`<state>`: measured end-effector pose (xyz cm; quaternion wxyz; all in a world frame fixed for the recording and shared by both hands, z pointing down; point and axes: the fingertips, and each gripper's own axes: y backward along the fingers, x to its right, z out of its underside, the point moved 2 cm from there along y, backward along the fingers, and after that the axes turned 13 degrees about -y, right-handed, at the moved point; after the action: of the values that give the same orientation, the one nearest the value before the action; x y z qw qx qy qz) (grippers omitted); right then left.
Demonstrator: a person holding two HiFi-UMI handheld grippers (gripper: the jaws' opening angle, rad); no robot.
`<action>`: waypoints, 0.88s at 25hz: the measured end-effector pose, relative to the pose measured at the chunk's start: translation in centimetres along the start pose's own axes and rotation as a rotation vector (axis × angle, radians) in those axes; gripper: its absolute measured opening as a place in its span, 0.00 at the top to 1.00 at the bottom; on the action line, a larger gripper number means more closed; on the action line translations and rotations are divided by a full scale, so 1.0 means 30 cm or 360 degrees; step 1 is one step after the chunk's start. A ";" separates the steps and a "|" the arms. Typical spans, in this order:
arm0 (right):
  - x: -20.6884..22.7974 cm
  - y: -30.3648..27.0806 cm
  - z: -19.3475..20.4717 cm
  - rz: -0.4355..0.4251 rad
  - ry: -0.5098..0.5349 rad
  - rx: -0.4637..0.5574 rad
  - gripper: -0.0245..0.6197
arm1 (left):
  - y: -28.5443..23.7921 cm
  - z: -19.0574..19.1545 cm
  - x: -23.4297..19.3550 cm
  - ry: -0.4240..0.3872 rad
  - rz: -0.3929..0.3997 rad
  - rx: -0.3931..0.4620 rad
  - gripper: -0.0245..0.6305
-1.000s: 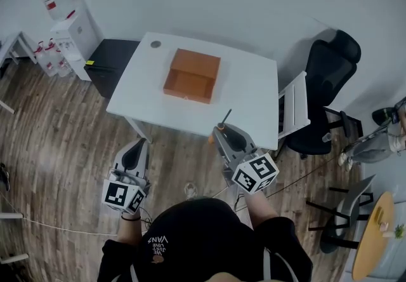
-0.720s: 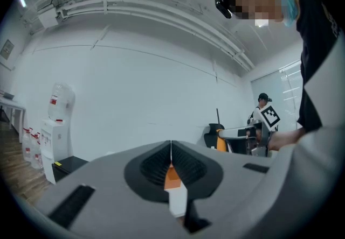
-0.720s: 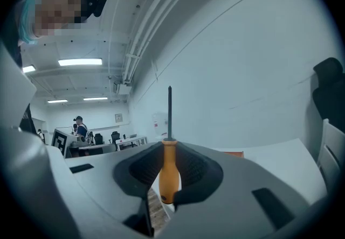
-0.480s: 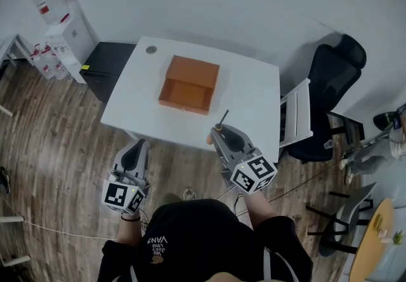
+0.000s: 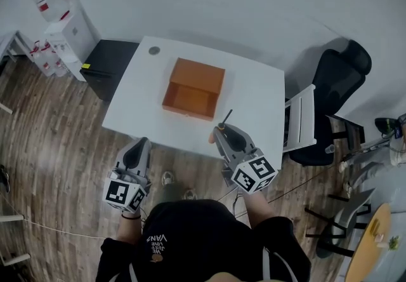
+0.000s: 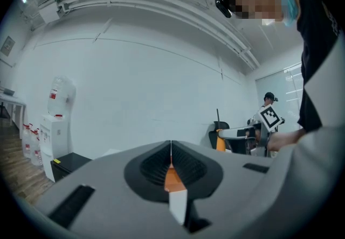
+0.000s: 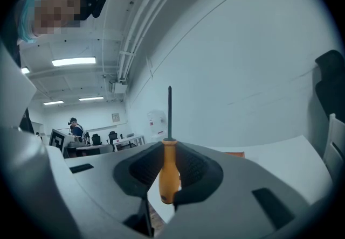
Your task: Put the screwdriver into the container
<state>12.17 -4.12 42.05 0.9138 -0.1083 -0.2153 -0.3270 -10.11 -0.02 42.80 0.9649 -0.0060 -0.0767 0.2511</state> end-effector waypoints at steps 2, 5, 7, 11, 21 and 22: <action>0.004 -0.033 -0.007 0.0017 -0.0002 0.0011 0.84 | -0.024 0.003 -0.032 -0.0018 0.0032 0.0006 0.94; 0.008 -0.072 -0.016 0.0042 -0.0001 0.0025 0.84 | -0.056 0.003 -0.072 -0.0024 0.0066 0.0006 0.94; 0.020 -0.097 -0.023 0.0062 -0.0004 0.0035 0.84 | -0.085 0.001 -0.099 -0.0016 0.0077 0.0012 0.94; 0.041 -0.140 -0.033 0.0114 -0.0003 0.0053 0.84 | -0.130 0.007 -0.153 0.0002 0.0097 0.0021 0.94; 0.043 -0.261 -0.043 0.0200 0.0003 0.0125 0.84 | -0.213 0.014 -0.302 -0.0015 0.0175 0.0063 0.94; 0.041 -0.272 -0.044 0.0207 0.0003 0.0131 0.84 | -0.222 0.014 -0.313 -0.0018 0.0191 0.0068 0.94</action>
<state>8.20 -11.47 41.93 0.9370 -0.0840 -0.2201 -0.2581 -15.03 -10.41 42.21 0.9476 0.0114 -0.0763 0.3101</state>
